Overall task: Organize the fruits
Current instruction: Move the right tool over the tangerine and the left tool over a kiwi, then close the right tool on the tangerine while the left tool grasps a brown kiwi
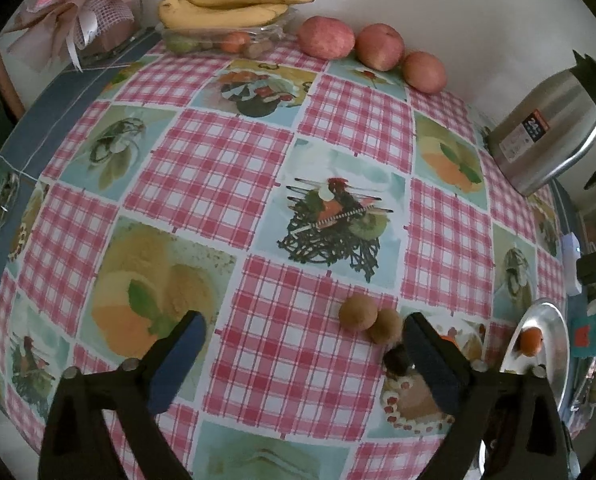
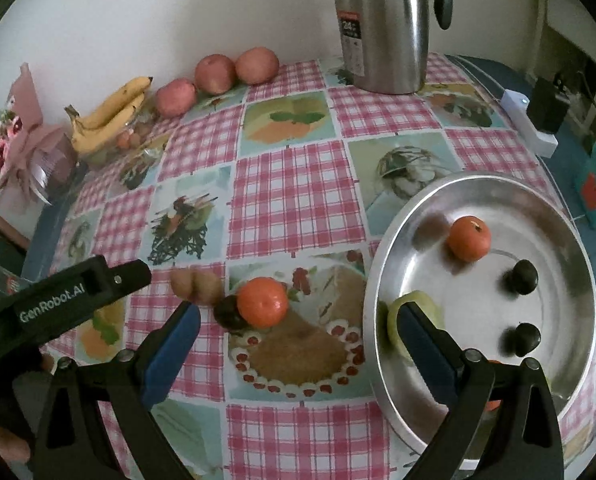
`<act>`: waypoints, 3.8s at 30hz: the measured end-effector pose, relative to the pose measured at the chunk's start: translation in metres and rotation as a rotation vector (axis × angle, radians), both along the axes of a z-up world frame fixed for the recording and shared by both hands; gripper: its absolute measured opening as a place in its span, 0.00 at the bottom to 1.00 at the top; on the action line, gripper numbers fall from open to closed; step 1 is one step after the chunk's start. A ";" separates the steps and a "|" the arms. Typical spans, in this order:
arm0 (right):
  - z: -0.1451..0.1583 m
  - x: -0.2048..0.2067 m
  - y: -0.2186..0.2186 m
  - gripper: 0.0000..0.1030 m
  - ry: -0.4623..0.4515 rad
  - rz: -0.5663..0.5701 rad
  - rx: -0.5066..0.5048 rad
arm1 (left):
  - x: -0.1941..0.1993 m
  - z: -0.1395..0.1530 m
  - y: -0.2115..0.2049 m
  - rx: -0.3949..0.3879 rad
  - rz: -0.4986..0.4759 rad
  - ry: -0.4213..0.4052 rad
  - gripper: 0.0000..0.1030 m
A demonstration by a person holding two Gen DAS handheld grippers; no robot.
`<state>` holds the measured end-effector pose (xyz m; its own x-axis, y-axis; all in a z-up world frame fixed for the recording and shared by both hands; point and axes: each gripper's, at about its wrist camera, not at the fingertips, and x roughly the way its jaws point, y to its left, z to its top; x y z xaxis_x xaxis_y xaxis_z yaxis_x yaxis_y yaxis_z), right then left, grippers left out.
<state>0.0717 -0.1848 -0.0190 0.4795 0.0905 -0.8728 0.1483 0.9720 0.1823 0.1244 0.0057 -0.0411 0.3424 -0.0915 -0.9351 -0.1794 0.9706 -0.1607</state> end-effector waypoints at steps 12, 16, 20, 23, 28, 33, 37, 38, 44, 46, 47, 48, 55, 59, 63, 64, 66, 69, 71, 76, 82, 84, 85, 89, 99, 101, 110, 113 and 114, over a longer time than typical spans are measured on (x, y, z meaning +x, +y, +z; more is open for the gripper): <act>0.007 0.012 0.002 0.96 -0.065 -0.004 0.033 | 0.012 -0.007 0.011 -0.054 0.038 -0.060 1.00; 0.010 0.013 0.001 0.96 -0.098 -0.008 0.056 | 0.013 -0.005 0.013 -0.057 0.042 -0.085 1.00; 0.010 0.014 0.006 0.96 -0.095 0.019 0.030 | 0.013 -0.005 0.010 -0.070 0.024 -0.082 1.00; 0.008 0.015 0.008 0.96 -0.083 0.031 0.032 | 0.014 -0.006 0.008 -0.104 0.006 -0.077 1.00; 0.009 0.013 0.001 0.96 -0.106 0.001 0.028 | 0.014 -0.004 0.010 -0.122 -0.002 -0.090 1.00; 0.013 0.013 -0.004 0.96 -0.136 -0.022 0.032 | 0.015 -0.005 0.010 -0.141 -0.008 -0.095 1.00; 0.009 0.014 -0.003 0.95 -0.124 -0.021 0.054 | 0.015 -0.006 0.007 -0.160 -0.013 -0.097 1.00; 0.008 0.015 -0.003 0.95 -0.118 -0.021 0.051 | 0.016 -0.006 0.007 -0.168 -0.013 -0.098 1.00; -0.002 0.017 0.000 0.83 -0.078 -0.011 0.050 | 0.018 -0.015 0.004 -0.188 -0.015 -0.061 0.98; -0.005 0.017 0.000 0.81 -0.069 -0.011 0.052 | 0.018 -0.018 0.003 -0.187 -0.016 -0.049 0.95; -0.006 0.017 0.001 0.80 -0.066 -0.008 0.055 | 0.018 -0.020 0.002 -0.185 -0.017 -0.043 0.94; -0.007 0.018 0.002 0.80 -0.060 -0.006 0.057 | 0.018 -0.022 0.002 -0.185 -0.018 -0.039 0.93; -0.022 0.021 0.005 0.70 -0.004 0.009 0.067 | 0.018 -0.033 0.000 -0.195 -0.015 0.003 0.86; -0.029 0.023 0.007 0.62 0.021 0.014 0.083 | 0.019 -0.039 0.000 -0.209 -0.004 0.025 0.84; -0.035 0.024 0.006 0.56 0.040 -0.003 0.101 | 0.019 -0.044 -0.002 -0.207 -0.007 0.042 0.77; -0.037 0.024 0.005 0.55 0.045 -0.009 0.104 | 0.019 -0.043 -0.002 -0.203 -0.008 0.039 0.76; -0.040 0.025 0.005 0.55 0.054 -0.010 0.112 | 0.019 -0.043 -0.003 -0.207 -0.011 0.038 0.75; -0.042 0.026 0.007 0.55 0.059 -0.009 0.120 | 0.020 -0.043 -0.004 -0.207 -0.014 0.040 0.69; -0.043 0.027 0.008 0.54 0.063 -0.005 0.117 | 0.020 -0.043 -0.005 -0.217 -0.014 0.045 0.60; -0.044 0.027 0.009 0.53 0.071 -0.002 0.121 | 0.021 -0.046 -0.006 -0.256 -0.008 0.053 0.50; -0.047 0.027 0.009 0.52 0.088 0.000 0.135 | 0.019 -0.049 -0.004 -0.315 0.009 0.068 0.37; -0.047 0.027 0.009 0.52 0.092 0.000 0.139 | 0.019 -0.049 -0.003 -0.325 0.016 0.072 0.35; -0.048 0.027 0.008 0.52 0.094 -0.002 0.144 | 0.019 -0.049 -0.002 -0.330 0.019 0.074 0.33; -0.048 0.027 0.008 0.52 0.098 -0.006 0.153 | 0.017 -0.051 0.000 -0.356 0.029 0.083 0.29; -0.047 0.026 0.007 0.48 0.099 -0.011 0.170 | 0.016 -0.048 0.002 -0.348 0.039 0.085 0.28; -0.047 0.026 0.007 0.47 0.099 -0.007 0.172 | 0.016 -0.047 0.003 -0.347 0.042 0.085 0.28; -0.046 0.027 0.010 0.37 0.093 0.016 0.182 | 0.015 -0.044 0.005 -0.349 0.047 0.086 0.28; -0.046 0.027 0.010 0.37 0.094 0.015 0.186 | 0.015 -0.043 0.005 -0.347 0.047 0.083 0.28; -0.046 0.027 0.010 0.37 0.094 0.015 0.183 | 0.015 -0.043 0.006 -0.346 0.048 0.082 0.28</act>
